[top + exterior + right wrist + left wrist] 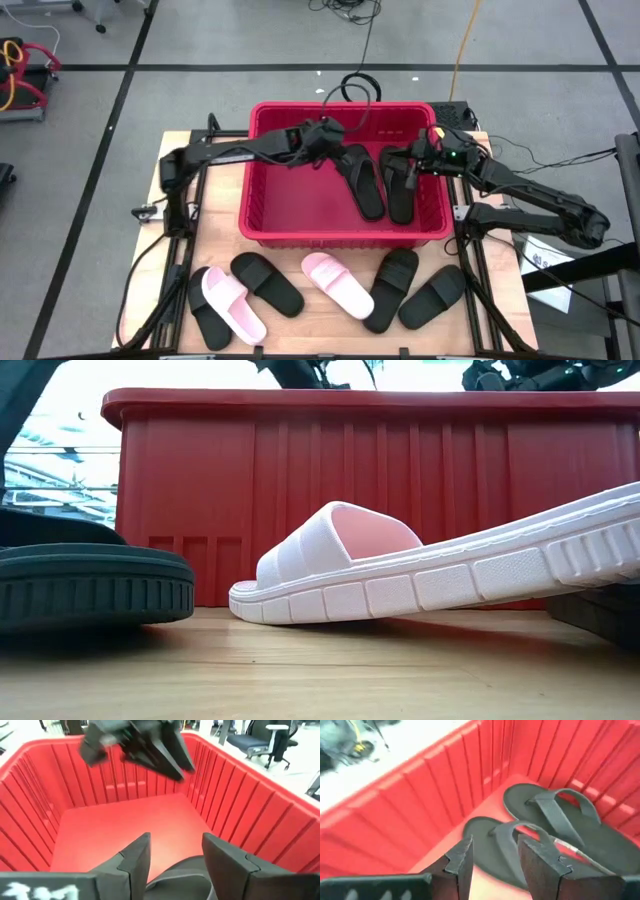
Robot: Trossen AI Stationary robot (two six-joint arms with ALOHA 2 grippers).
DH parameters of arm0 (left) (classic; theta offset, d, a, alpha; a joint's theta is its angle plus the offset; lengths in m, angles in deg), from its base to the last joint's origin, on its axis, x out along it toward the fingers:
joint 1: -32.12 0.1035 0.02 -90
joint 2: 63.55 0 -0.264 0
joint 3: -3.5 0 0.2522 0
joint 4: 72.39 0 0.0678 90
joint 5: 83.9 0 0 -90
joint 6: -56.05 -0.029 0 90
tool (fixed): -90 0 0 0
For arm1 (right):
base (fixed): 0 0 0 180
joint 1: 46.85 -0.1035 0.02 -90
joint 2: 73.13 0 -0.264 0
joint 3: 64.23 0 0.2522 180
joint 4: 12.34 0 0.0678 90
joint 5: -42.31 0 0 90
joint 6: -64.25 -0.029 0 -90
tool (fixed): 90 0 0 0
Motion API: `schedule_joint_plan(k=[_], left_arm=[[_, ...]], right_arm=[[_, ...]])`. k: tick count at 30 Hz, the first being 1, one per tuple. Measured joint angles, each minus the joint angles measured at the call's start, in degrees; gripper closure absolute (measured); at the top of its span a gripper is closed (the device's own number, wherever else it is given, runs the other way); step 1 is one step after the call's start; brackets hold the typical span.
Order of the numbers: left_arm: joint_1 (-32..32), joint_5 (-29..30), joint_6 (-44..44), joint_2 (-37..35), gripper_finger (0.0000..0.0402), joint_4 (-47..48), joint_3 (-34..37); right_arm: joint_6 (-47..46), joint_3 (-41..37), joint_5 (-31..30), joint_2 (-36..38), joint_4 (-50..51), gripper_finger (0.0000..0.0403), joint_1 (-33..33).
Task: Pick and place slides into bin
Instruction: Put the pink slipper into the red bin
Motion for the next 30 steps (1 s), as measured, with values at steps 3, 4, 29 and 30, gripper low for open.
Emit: schedule_joint_plan(k=[3, 4, 29, 30], left_arm=[[-2.6, 4.2, -0.7, -4.5, 0.0252, 6.5, 0.0], [-3.5, 5.6, -0.4, -5.9, 0.0252, 8.5, 0.0], [-32.8, 6.2, 30.3, -16.8, 0.0252, 52.8, 0.0], [-34.5, 4.9, 31.8, -17.0, 0.0252, 52.7, -0.1]], right_arm=[[0.0, 0.0, 0.1, 0.8, 0.2, 0.0244, -0.1], [0.0, 0.0, 0.1, 1.1, 0.3, 0.0245, -0.1], [-1.7, 0.0, 15.1, 2.1, 2.0, 0.0248, -0.5], [-1.7, 0.0, 15.1, 2.0, 2.2, 0.0248, -0.5]])
